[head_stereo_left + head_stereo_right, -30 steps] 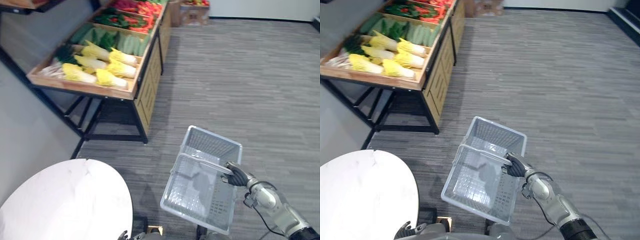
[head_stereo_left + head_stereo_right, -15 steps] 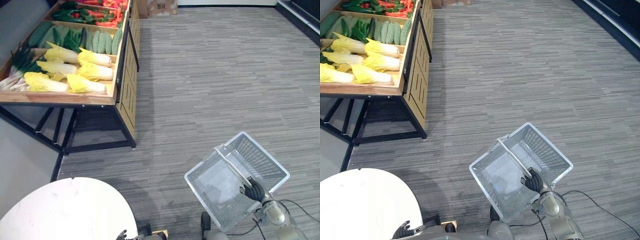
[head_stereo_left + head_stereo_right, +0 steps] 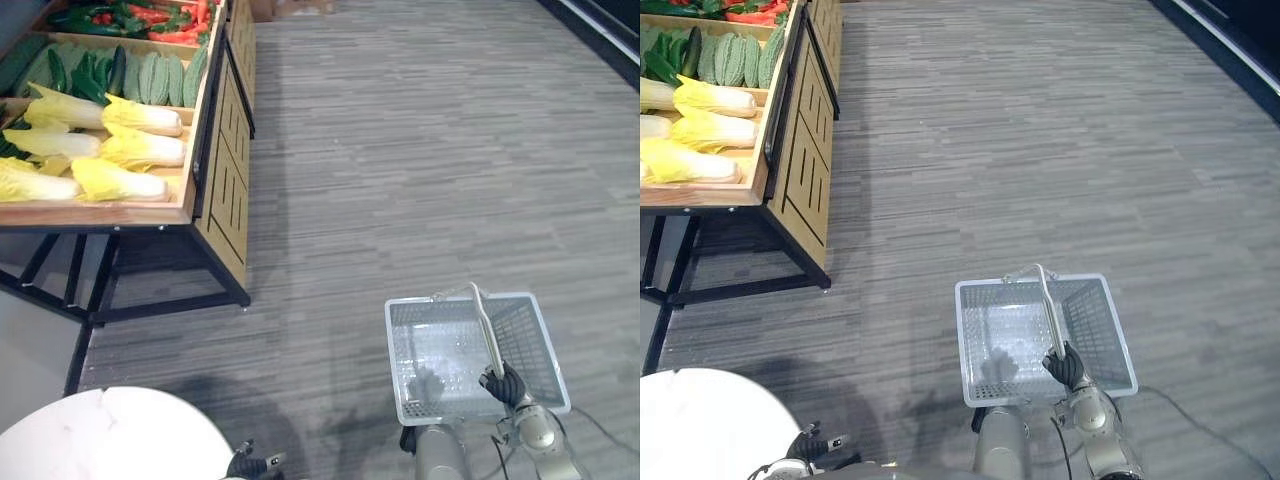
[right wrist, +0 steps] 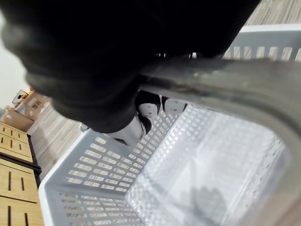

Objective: Pick vegetable in the basket

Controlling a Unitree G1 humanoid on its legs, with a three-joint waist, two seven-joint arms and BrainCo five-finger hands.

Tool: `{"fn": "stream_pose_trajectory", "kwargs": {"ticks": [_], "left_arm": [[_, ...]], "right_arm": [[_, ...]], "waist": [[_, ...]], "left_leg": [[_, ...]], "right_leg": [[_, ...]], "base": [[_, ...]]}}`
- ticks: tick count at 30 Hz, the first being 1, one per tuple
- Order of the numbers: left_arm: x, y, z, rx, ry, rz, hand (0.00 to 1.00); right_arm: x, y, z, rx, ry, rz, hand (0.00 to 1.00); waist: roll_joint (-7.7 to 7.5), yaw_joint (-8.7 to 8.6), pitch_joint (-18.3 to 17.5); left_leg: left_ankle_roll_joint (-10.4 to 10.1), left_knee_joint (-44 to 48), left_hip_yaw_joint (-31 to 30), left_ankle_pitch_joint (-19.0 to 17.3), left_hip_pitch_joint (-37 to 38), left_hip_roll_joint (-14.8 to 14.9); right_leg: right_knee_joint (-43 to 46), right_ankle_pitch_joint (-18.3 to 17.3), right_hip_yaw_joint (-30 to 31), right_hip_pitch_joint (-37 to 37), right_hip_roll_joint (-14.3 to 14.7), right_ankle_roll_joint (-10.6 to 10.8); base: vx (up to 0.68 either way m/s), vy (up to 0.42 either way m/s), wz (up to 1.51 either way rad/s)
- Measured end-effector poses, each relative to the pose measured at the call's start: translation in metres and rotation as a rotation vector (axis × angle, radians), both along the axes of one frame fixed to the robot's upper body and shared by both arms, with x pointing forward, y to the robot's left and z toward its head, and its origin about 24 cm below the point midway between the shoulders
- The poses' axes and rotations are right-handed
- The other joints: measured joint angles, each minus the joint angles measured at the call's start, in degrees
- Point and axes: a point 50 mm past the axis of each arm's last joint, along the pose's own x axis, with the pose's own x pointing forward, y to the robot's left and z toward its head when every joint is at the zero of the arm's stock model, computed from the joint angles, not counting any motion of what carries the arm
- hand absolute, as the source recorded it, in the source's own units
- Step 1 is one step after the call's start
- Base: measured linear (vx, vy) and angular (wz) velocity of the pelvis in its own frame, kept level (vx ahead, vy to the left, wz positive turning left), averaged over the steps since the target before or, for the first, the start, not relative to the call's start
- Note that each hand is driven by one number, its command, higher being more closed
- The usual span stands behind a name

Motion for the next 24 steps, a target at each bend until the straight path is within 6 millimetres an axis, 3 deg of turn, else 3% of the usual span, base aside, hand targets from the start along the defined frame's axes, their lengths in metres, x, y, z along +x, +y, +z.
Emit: {"fn": "stream_pose_trajectory", "kwargs": {"ticks": [1,2,3,4,5,6,8,10,12,13,15,16,17,19,20,21,22,23,24], "left_arm": [[0.002,0.000,0.000,-0.001,-0.007,0.004,0.00],[0.002,-0.004,0.000,-0.011,-0.014,0.016,0.00],[0.003,-0.006,0.000,-0.016,-0.013,0.016,0.00],[0.001,-0.011,-0.002,-0.032,-0.005,0.018,0.00],[0.000,-0.009,-0.002,-0.030,-0.008,0.027,0.00],[0.002,-0.010,-0.001,-0.031,-0.014,0.028,0.00],[0.004,-0.010,0.000,-0.030,-0.030,0.032,0.00],[0.010,-0.009,0.003,-0.027,-0.058,0.026,0.00],[0.016,-0.010,0.006,-0.028,-0.089,0.025,0.00],[0.017,-0.011,0.007,-0.028,-0.097,0.024,0.00],[0.017,-0.013,0.006,-0.032,-0.097,0.019,0.00],[0.008,-0.020,0.003,-0.047,-0.072,0.012,0.00],[0.013,-0.015,0.005,-0.033,-0.078,0.001,0.00],[0.014,-0.010,0.006,-0.017,-0.085,0.000,0.00],[0.008,-0.007,0.004,-0.015,-0.064,0.022,0.00],[0.004,-0.003,0.004,-0.009,-0.061,0.058,0.00],[-0.001,-0.006,0.002,-0.015,-0.040,0.063,0.00],[-0.007,-0.011,-0.001,-0.028,-0.019,0.059,0.00],[-0.016,-0.013,-0.004,-0.033,0.013,0.071,0.00]], "right_arm": [[0.003,0.001,0.002,-0.001,-0.007,0.006,1.00],[0.012,0.002,0.006,-0.008,-0.024,0.026,1.00],[0.013,0.002,0.007,-0.018,-0.030,0.034,1.00],[0.012,-0.002,0.008,-0.033,-0.027,0.039,1.00],[0.010,-0.003,0.008,-0.042,-0.021,0.046,1.00],[0.009,-0.008,0.009,-0.084,0.005,0.085,1.00],[0.010,-0.008,0.010,-0.098,0.007,0.100,1.00],[0.014,-0.008,0.012,-0.112,0.002,0.117,1.00],[0.016,-0.010,0.014,-0.122,-0.001,0.120,1.00],[0.020,-0.009,0.017,-0.124,-0.011,0.122,1.00],[0.020,-0.013,0.019,-0.139,-0.015,0.123,1.00],[0.018,-0.018,0.021,-0.159,-0.008,0.125,1.00],[0.018,-0.012,0.016,-0.138,0.003,0.118,1.00],[0.025,-0.005,0.019,-0.145,-0.012,0.158,1.00],[0.029,0.001,0.019,-0.148,-0.013,0.187,1.00],[0.036,0.008,0.021,-0.156,-0.028,0.220,1.00],[0.035,0.010,0.020,-0.164,-0.022,0.244,1.00],[0.035,0.010,0.020,-0.177,-0.017,0.264,1.00],[0.033,0.021,0.014,-0.153,-0.004,0.284,1.00]], "waist": [[0.22,-0.07,-0.02],[0.54,0.35,-0.15],[0.52,0.38,-0.15],[0.43,0.29,-0.06],[0.16,0.65,0.12],[0.05,2.83,0.45],[-0.16,4.11,0.58],[-0.59,5.28,0.78],[-0.71,6.48,0.85],[-0.70,6.61,0.87],[-0.02,6.46,0.56],[2.22,6.58,-0.30],[0.31,6.17,-0.63],[-0.13,6.86,-0.50],[-0.26,7.90,0.10],[-0.53,9.18,1.17],[-0.95,9.30,0.67],[0.47,9.32,-0.14],[-0.25,9.34,-0.92]], "left_leg": [[-0.41,3.35,-1.20,0.93,-1.64,1.27],[-0.29,13.19,-3.10,6.32,-6.38,3.64],[0.18,17.35,-3.55,9.42,-8.16,4.23],[1.22,26.23,-4.92,18.55,-11.83,5.43],[1.31,30.59,-5.10,23.44,-13.67,6.41],[1.75,46.23,-4.26,21.22,-19.45,8.85],[1.91,52.00,-3.91,17.86,-22.61,8.23],[3.36,53.14,-0.39,13.76,-27.37,6.64],[2.95,47.27,4.57,11.22,-31.82,5.42],[3.08,38.94,8.34,10.96,-34.13,3.95],[3.99,21.70,13.03,14.66,-35.22,0.06],[9.41,9.79,13.26,22.22,-35.08,-1.62],[11.55,8.32,13.76,21.79,-34.08,-4.45],[11.96,11.34,12.80,19.58,-35.68,-4.55],[12.74,18.12,13.09,17.13,-36.77,-2.68],[10.49,26.32,14.11,15.32,-39.74,-0.85],[7.97,22.62,13.09,15.00,-39.75,-1.20],[7.45,18.16,12.98,15.65,-38.60,-1.02],[11.80,15.77,13.92,15.86,-36.33,-3.03]], "right_leg": [[1.77,-0.52,-0.48,-0.16,0.59,-2.74],[4.70,-3.03,-1.82,0.55,1.63,-4.68],[5.26,-4.44,-2.51,1.43,1.65,-4.73],[5.17,-7.54,-4.22,5.13,1.57,-4.93],[4.36,-8.61,-4.69,7.64,1.70,-5.04],[0.79,-9.78,-4.00,14.35,3.43,-5.49],[-1.20,-10.12,-3.53,18.20,4.03,-6.02],[-3.61,-11.55,-1.95,23.82,3.71,-6.53],[-4.28,-13.74,-1.72,26.48,2.61,-4.52],[-4.45,-14.73,-1.93,27.43,1.68,-3.01],[-4.59,-17.01,-2.24,29.40,0.71,-0.12],[-4.80,-19.04,-1.86,30.78,2.46,1.30],[-5.80,-20.00,-1.22,31.68,0.46,0.90],[-6.93,-17.92,1.63,31.47,2.57,0.74],[-8.36,-16.01,1.33,33.85,2.56,0.07],[-8.61,-15.24,2.66,35.67,2.36,0.78],[-8.78,-15.07,3.26,37.14,2.00,1.07],[-8.41,-14.93,3.57,37.40,2.88,1.31],[-6.78,-15.16,3.63,38.84,1.42,1.31]], "base": [[0.80,-0.504,0.35],[0.55,-0.374,0.20],[0.86,-0.470,0.35],[0.58,-0.284,0.43],[0.95,-0.444,0.30],[0.62,-0.286,-0.05],[0.57,-0.230,-0.19],[0.48,-0.075,-0.15],[0.40,0.037,-0.19],[0.43,0.161,-0.18],[0.44,0.187,-0.09],[0.48,0.231,0.30],[0.55,0.247,0.36],[0.42,0.104,0.27],[0.39,0.055,-0.12],[0.28,0.066,-0.10],[0.18,0.097,-0.07],[0.21,0.148,0.15],[0.24,0.140,0.09]]}}
